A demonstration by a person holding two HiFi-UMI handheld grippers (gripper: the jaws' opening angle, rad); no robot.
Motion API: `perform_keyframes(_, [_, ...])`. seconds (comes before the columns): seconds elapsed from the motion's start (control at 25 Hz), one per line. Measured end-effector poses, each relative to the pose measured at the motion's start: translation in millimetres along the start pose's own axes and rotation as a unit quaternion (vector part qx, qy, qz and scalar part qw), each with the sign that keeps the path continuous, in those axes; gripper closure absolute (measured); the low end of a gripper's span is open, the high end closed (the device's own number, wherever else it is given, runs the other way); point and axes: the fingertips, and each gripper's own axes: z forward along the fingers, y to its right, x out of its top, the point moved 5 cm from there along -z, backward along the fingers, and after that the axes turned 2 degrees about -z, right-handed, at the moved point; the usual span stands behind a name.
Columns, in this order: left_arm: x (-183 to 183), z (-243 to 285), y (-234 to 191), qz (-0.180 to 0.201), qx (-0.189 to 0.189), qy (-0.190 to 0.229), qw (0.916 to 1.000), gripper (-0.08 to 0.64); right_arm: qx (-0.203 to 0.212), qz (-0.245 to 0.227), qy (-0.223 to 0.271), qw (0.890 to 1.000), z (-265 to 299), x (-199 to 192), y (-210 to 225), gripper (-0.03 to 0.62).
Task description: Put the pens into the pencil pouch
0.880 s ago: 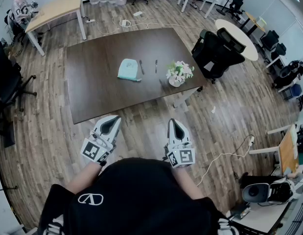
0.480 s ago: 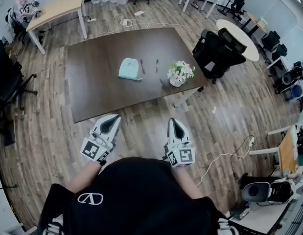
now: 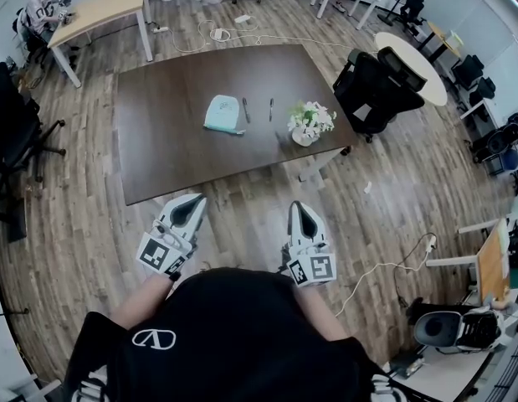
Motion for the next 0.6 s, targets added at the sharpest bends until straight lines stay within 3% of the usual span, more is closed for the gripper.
perform_keyframes(0.4, [-27.0,22.6,13.5,0.015,0.04,-0.035,0.9984,0.557,0.045,0.025,0.019,0.998,9.1,-16.0,33.2,0.594])
perform_keyframes(0.6, [-36.3,43.1,-10.0,0.039,0.055,-0.063,0.9958,0.557,0.054,0.04,0.02,0.998,34.8,-25.1,56.4,0.594])
